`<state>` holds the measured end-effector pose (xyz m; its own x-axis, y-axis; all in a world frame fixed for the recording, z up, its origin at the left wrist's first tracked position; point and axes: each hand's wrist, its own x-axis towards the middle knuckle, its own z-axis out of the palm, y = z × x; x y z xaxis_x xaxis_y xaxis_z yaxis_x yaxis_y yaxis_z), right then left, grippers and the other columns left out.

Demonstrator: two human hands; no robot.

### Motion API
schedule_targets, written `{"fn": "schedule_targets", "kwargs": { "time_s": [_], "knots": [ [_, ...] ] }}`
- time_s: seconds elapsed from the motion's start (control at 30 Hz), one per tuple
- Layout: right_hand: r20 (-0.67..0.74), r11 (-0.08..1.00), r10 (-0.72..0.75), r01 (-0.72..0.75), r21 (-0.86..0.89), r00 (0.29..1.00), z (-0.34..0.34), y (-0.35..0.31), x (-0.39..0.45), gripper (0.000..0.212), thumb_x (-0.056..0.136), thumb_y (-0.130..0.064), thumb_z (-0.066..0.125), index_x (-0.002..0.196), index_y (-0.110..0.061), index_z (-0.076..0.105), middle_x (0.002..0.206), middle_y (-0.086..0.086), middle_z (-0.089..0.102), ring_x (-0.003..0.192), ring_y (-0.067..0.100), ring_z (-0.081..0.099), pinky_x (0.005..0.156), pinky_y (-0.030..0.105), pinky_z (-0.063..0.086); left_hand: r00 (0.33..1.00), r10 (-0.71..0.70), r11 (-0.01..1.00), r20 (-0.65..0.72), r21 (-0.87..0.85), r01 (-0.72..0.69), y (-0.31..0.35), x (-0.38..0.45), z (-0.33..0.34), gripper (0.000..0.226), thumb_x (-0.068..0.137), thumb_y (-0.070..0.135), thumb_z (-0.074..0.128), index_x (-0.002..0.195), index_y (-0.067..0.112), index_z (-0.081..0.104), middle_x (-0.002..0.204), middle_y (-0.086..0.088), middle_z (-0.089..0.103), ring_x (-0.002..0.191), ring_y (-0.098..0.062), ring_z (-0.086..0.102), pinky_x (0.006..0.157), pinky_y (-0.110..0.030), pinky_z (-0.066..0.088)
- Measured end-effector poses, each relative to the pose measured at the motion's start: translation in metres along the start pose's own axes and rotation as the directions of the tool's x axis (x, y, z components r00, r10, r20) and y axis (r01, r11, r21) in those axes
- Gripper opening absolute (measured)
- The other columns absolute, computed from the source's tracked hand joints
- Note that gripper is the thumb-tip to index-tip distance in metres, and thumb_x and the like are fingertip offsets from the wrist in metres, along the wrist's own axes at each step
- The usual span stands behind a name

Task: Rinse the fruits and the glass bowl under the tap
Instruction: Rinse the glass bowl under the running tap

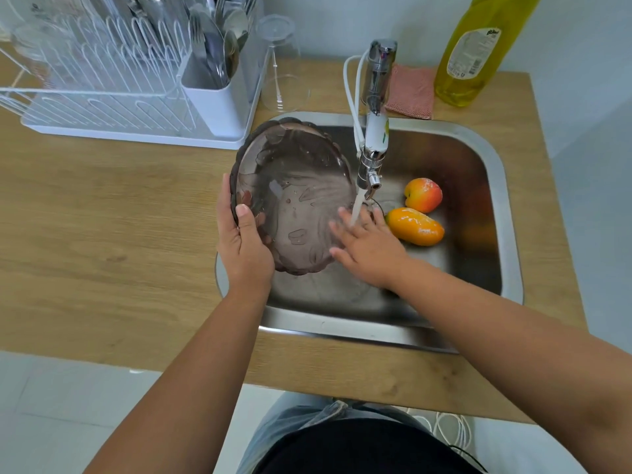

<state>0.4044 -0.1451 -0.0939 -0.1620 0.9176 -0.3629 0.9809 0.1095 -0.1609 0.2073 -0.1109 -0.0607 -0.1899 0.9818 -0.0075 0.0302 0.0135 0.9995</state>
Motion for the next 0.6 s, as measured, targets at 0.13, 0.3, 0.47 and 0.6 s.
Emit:
{"fn": "schedule_targets", "kwargs": {
  "time_s": [0.13,0.3,0.47,0.6],
  "knots": [
    [0.015,0.907,-0.244,0.223,0.356,0.97,-0.01,-0.042,-0.012,0.054,0.104,-0.046,0.021,0.155,-0.027,0.018,0.164,-0.005,0.009,0.151,0.02,-0.001,0.117,0.042,-0.012,0.998,-0.054,0.996,0.032,-0.069,0.056,-0.003,-0.001,0.005,0.042,0.1,0.049,0.037,0.141,0.059,0.04,0.151,-0.005,0.05,0.133,-0.031,0.055,0.103,-0.06,0.049],
    [0.026,0.906,-0.276,0.251,0.341,0.961,-0.014,-0.044,-0.006,0.053,0.103,-0.048,0.015,0.154,-0.033,0.016,0.163,-0.014,0.006,0.151,0.019,-0.005,0.119,0.045,-0.012,0.994,-0.103,0.986,0.038,-0.126,0.106,-0.005,-0.003,0.008,0.042,0.106,0.037,0.032,0.147,0.047,0.036,0.151,-0.007,0.049,0.132,-0.02,0.057,0.102,-0.052,0.053],
    [-0.019,0.999,0.052,-0.052,0.002,0.998,-0.014,-0.006,-0.012,0.058,0.102,-0.05,0.016,0.154,-0.026,0.025,0.162,0.0,0.023,0.151,0.03,0.002,0.118,0.051,-0.009,0.98,-0.198,0.963,0.012,-0.182,0.197,-0.005,-0.004,0.009,0.038,0.109,0.037,0.031,0.14,0.058,0.037,0.142,-0.002,0.059,0.122,-0.033,0.064,0.096,-0.055,0.055],
    [0.009,0.98,-0.124,0.121,0.156,0.992,-0.025,-0.042,-0.022,0.054,0.104,-0.043,0.019,0.151,-0.02,0.031,0.162,-0.001,0.021,0.15,0.026,0.013,0.119,0.047,-0.002,0.961,-0.277,0.937,0.02,-0.218,0.274,-0.012,-0.008,0.018,0.036,0.109,0.035,0.031,0.135,0.058,0.041,0.137,-0.007,0.063,0.119,-0.031,0.066,0.091,-0.05,0.058]
  ]
}}
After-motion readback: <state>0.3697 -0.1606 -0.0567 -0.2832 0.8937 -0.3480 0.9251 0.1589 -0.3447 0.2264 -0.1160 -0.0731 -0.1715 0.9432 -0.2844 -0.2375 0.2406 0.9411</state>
